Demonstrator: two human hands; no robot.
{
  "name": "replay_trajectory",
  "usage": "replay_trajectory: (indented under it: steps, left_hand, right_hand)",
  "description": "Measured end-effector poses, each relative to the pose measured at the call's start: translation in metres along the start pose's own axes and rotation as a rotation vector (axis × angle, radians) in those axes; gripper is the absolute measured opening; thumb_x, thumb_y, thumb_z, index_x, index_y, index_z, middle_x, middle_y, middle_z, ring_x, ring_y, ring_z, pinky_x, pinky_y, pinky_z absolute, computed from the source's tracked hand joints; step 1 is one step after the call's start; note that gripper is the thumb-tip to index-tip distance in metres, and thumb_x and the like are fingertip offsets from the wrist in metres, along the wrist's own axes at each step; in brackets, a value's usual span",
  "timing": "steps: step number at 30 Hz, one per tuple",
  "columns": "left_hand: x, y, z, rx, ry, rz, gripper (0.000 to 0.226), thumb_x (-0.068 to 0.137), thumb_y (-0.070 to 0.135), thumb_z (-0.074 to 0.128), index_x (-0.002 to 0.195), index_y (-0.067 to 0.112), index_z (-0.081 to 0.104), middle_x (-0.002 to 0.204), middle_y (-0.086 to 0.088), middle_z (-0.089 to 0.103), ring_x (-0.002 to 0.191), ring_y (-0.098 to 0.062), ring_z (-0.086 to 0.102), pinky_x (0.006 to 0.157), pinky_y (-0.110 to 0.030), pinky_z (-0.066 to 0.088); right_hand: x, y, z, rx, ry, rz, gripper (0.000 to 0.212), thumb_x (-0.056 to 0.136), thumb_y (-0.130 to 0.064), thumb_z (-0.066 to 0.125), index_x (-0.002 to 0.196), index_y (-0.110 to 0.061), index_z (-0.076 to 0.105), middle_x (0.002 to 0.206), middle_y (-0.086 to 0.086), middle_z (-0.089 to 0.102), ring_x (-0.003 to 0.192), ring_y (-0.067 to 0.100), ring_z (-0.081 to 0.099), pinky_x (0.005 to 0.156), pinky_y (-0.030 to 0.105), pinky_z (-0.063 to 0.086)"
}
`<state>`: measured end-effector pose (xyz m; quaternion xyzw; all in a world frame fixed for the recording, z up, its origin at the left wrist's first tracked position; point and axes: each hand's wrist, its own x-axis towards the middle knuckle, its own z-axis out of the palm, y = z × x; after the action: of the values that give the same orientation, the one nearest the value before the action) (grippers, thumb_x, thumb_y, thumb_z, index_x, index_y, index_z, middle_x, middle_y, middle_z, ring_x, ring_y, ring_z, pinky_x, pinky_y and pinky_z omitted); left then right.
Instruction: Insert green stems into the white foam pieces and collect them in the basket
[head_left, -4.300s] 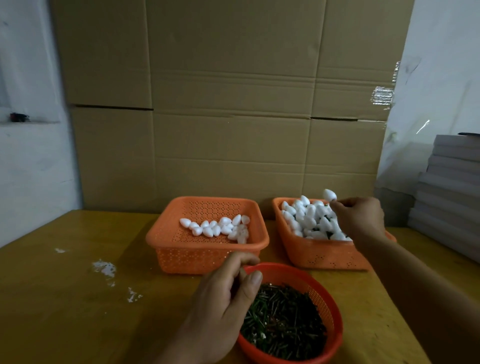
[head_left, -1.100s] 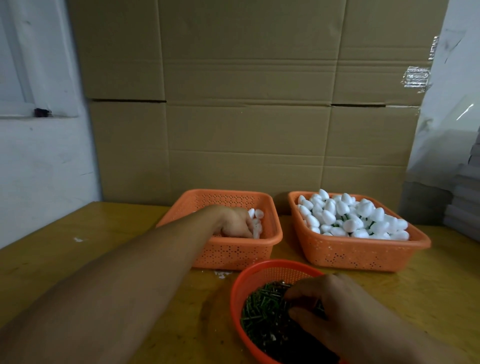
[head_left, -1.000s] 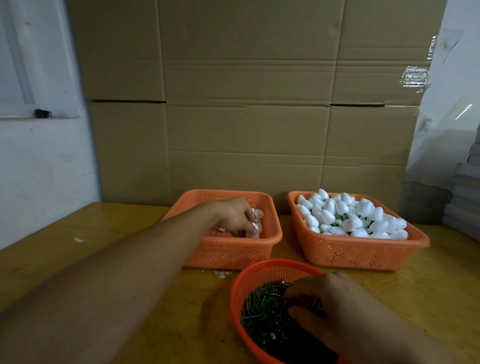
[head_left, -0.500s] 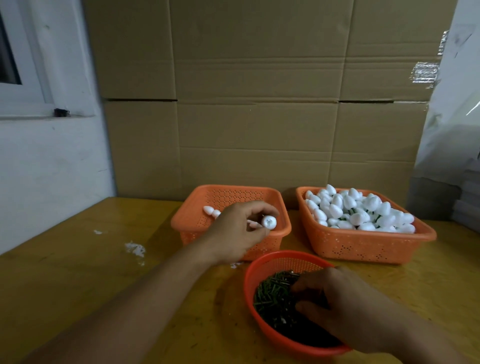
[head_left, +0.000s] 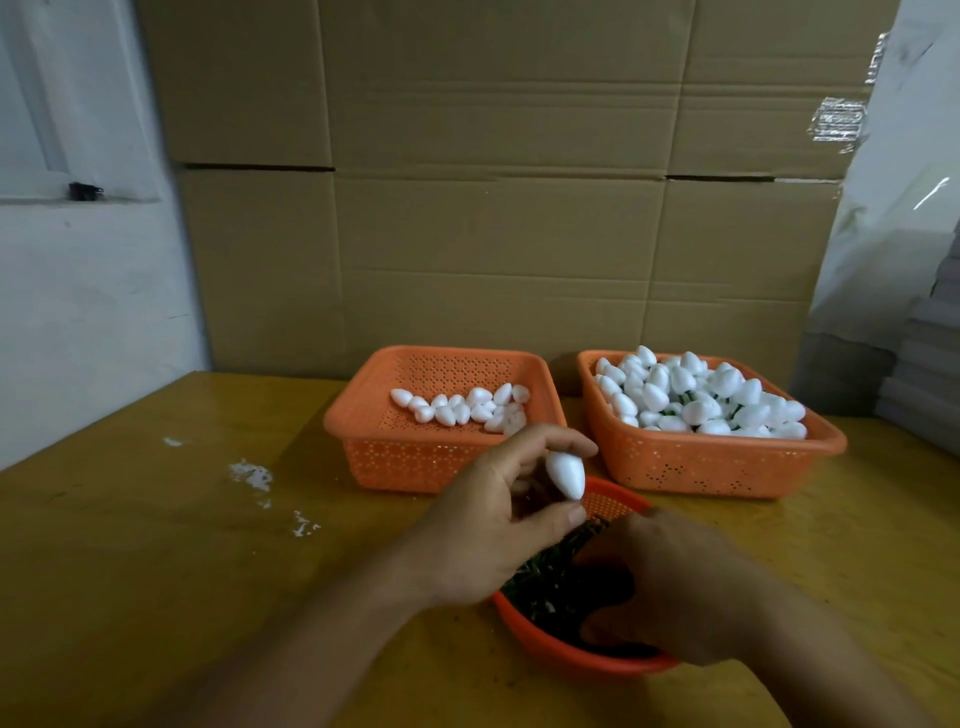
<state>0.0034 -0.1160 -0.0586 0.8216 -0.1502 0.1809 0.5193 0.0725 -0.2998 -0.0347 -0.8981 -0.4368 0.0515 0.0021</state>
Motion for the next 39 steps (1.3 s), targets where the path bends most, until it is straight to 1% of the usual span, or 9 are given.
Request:
replay_trajectory:
  steps: [3, 7, 11, 14, 22, 27, 31, 35, 39]
  left_hand:
    - [-0.004, 0.002, 0.005, -0.042, -0.012, 0.009, 0.035, 0.094, 0.015, 0.064, 0.120, 0.039, 0.058, 0.102, 0.005, 0.070, 0.089, -0.010, 0.069, 0.078, -0.026, 0.056]
    - [-0.008, 0.003, 0.009, -0.088, -0.015, -0.013, 0.023, 0.097, 0.026, 0.062, 0.118, 0.034, 0.057, 0.094, -0.002, 0.071, 0.077, -0.017, 0.068, 0.070, -0.027, 0.055]
    - [-0.008, 0.001, 0.009, -0.134, 0.070, -0.047, 0.026, 0.089, 0.041, 0.067, 0.112, 0.028, 0.068, 0.093, 0.009, 0.068, 0.080, -0.010, 0.064, 0.071, -0.028, 0.054]
    - [-0.009, 0.000, 0.006, -0.179, 0.125, -0.077, 0.030, 0.087, 0.044, 0.069, 0.111, 0.025, 0.073, 0.090, 0.012, 0.068, 0.078, -0.009, 0.062, 0.072, -0.027, 0.052]
    - [-0.008, 0.006, 0.005, -0.541, 0.162, -0.142, 0.030, 0.094, 0.025, 0.058, 0.122, 0.025, 0.069, 0.091, -0.012, 0.068, 0.075, -0.018, 0.060, 0.063, -0.029, 0.052]
    - [-0.008, 0.010, 0.000, -0.714, 0.165, -0.207, 0.024, 0.093, 0.023, 0.059, 0.112, 0.011, 0.068, 0.093, -0.019, 0.069, 0.073, -0.020, 0.062, 0.061, -0.029, 0.052]
    - [-0.008, 0.012, -0.003, -0.762, 0.178, -0.274, 0.017, 0.093, 0.024, 0.058, 0.097, 0.008, 0.064, 0.087, -0.017, 0.067, 0.068, -0.019, 0.061, 0.057, -0.027, 0.050]
    - [-0.007, 0.014, -0.005, -0.790, 0.197, -0.321, 0.018, 0.091, 0.028, 0.061, 0.088, 0.011, 0.068, 0.083, -0.015, 0.067, 0.065, -0.017, 0.059, 0.054, -0.026, 0.049]
    - [-0.006, 0.015, -0.006, -0.805, 0.217, -0.339, 0.025, 0.088, 0.031, 0.062, 0.097, 0.008, 0.067, 0.082, -0.015, 0.067, 0.063, -0.016, 0.060, 0.052, -0.025, 0.049]
  right_hand:
    - [0.005, -0.005, 0.003, -0.038, -0.002, -0.017, 0.034, 0.080, -0.053, 0.066, 0.106, -0.031, 0.067, 0.092, -0.009, 0.067, 0.083, 0.012, 0.060, 0.071, 0.031, 0.052]
    - [0.011, -0.010, 0.009, 0.020, 0.015, -0.002, 0.033, 0.084, -0.046, 0.067, 0.110, -0.025, 0.065, 0.104, -0.005, 0.067, 0.094, 0.018, 0.064, 0.080, 0.037, 0.055]
    - [0.016, -0.007, 0.011, 0.055, 0.037, 0.012, 0.020, 0.086, -0.041, 0.065, 0.095, -0.024, 0.072, 0.091, -0.004, 0.070, 0.086, 0.016, 0.065, 0.077, 0.039, 0.056]
    - [0.017, -0.005, 0.013, 0.066, 0.060, 0.011, 0.021, 0.088, -0.040, 0.062, 0.097, -0.024, 0.074, 0.089, -0.005, 0.071, 0.084, 0.015, 0.065, 0.077, 0.039, 0.056]
    - [0.017, -0.003, 0.016, 0.161, 0.182, 0.009, 0.017, 0.088, -0.028, 0.058, 0.095, -0.027, 0.073, 0.090, -0.007, 0.072, 0.082, 0.013, 0.064, 0.076, 0.034, 0.053]
    - [0.013, -0.002, 0.010, 0.260, 0.261, -0.007, 0.012, 0.089, -0.034, 0.067, 0.095, -0.029, 0.077, 0.087, -0.006, 0.073, 0.078, 0.008, 0.064, 0.074, 0.033, 0.053]
    - [0.012, -0.001, 0.011, 0.239, 0.293, -0.023, 0.019, 0.091, -0.036, 0.066, 0.095, -0.019, 0.073, 0.082, 0.001, 0.071, 0.073, 0.013, 0.063, 0.073, 0.038, 0.052]
    - [0.009, -0.002, 0.009, 0.448, 0.442, 0.022, 0.034, 0.079, -0.035, 0.082, 0.111, -0.032, 0.069, 0.078, -0.010, 0.070, 0.069, 0.001, 0.065, 0.062, 0.019, 0.051]
    - [0.006, -0.004, 0.005, 0.657, 0.653, 0.014, 0.016, 0.073, -0.027, 0.087, 0.078, -0.028, 0.072, 0.070, -0.013, 0.072, 0.060, 0.000, 0.066, 0.055, 0.020, 0.054]
